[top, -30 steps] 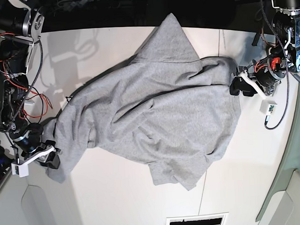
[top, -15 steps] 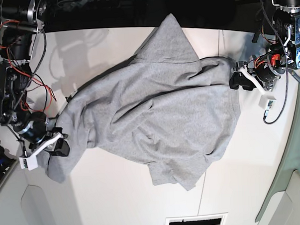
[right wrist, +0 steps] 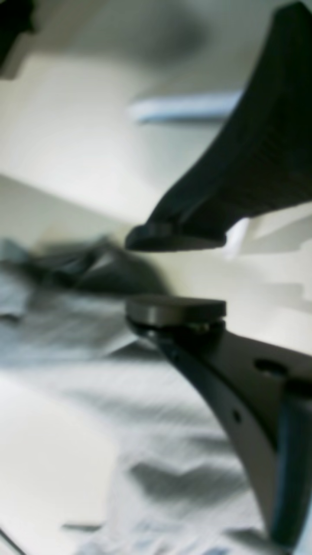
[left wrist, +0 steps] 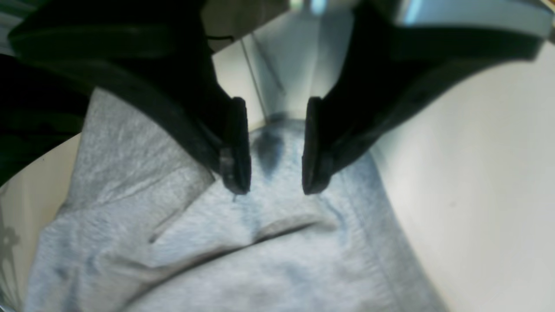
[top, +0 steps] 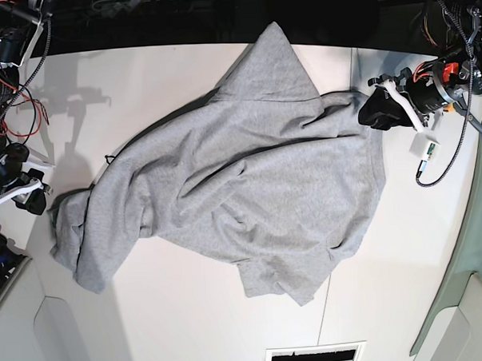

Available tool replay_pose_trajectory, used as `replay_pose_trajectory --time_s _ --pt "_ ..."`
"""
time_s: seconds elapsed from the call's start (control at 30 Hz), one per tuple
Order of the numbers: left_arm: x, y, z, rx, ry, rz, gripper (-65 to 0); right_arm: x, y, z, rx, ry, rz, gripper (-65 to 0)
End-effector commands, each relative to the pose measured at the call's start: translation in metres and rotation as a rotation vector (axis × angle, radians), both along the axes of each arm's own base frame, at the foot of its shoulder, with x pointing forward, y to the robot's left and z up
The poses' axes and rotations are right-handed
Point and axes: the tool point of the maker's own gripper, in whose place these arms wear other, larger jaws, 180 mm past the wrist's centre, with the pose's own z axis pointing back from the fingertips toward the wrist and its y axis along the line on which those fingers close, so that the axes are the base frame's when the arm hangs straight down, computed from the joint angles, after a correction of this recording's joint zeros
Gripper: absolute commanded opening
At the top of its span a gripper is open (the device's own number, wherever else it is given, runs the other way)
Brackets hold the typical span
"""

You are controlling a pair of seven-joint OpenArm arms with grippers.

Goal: Layout the t-shirt on the table in an organized manner, then fold the t-shirt properly
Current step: 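Hold the shirt with both grippers and stretch it lengthwise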

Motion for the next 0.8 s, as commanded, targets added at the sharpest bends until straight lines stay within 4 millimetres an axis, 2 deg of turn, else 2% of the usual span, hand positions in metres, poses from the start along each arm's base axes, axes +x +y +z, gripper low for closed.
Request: replay_pose_trajectory --time_s 0.0,0.07,0.13,0.27,0.5,0.63,0.77 --pt "0.007 0.01 0.01 0.011 -0.035 0.033 -35.8 0.007 -0.01 0.011 -0.01 -0.042 -0.011 -47.6" --pt "0.002 0.022 0.005 0.021 -0.018 0.099 -31.4 0.004 -0.014 0.0 0.005 -0.031 -0.03 -47.6" --pt "-0.001 0.029 0.004 0.017 -0.015 0.149 -31.2 0.001 -0.015 -0.01 0.026 -0.024 -0.046 -46.7" --pt "-0.005 0.028 -0.001 -0.004 0.001 0.18 -31.2 0.0 -0.007 -0.019 0.077 -0.034 -0.054 -35.8" --pt "-0.017 0.025 -0.031 -0.068 0.062 0.275 -31.2 0.004 0.013 -0.026 0.079 -0.012 0.003 -35.3" --pt "-0.008 0.017 -0.038 -0.092 0.067 0.27 -31.2 0.019 0.031 -0.024 0.071 -0.012 0.057 -35.3" --pt "0.007 0.001 -0.039 -0.112 0.049 0.238 -31.5 0.029 0.046 -0.029 0.074 0.013 0.093 -35.9"
